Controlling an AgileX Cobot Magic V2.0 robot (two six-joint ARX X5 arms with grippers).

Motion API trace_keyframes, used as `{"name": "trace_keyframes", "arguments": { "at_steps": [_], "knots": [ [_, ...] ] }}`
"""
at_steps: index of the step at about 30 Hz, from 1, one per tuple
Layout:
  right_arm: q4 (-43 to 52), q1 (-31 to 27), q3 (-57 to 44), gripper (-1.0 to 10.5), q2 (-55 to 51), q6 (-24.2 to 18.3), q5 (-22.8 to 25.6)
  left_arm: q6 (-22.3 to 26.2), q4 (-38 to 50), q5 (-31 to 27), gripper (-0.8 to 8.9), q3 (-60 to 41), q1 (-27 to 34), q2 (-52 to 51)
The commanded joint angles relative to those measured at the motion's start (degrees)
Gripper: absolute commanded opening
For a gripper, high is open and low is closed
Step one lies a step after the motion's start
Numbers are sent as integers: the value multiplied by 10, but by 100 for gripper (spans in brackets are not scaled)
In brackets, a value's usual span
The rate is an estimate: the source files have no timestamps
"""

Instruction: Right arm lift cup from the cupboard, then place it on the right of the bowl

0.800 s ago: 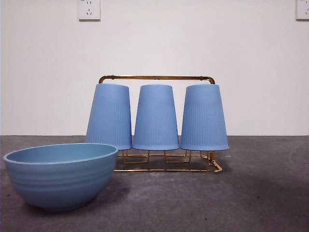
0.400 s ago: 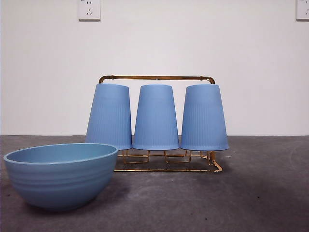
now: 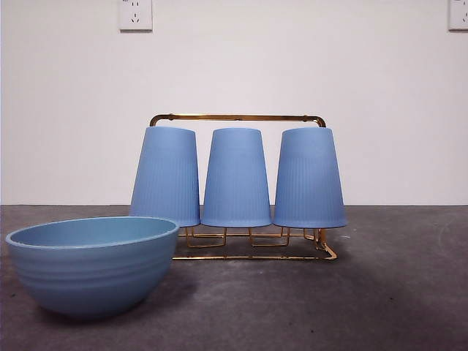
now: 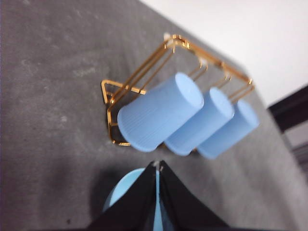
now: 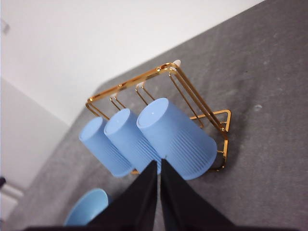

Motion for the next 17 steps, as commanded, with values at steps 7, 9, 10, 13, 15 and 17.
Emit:
{"name": "trace_keyframes", "arguments": {
  "at_steps": [7,9,10,13,15,17],
  "knots": [
    [-119,55,134,11,151,-119,82,149,-96,-59,12,126,-45,145],
    [-139,76,159,11,185,-137,106,173,-121,-76,12,148,-60,173],
    [-150,90,172,11,202,-146,122,186,-132,-86,12,158,-69,187],
    [-172,130,206,11,249,-172,163,215,-156,-127,12,181,-97,221],
    [-177,157,225,11,277,-185,178,227,-164,-152,12,193,-116,238],
    [-177,183,240,11,302,-195,185,239,-172,-166,12,203,-136,251]
  ]
}}
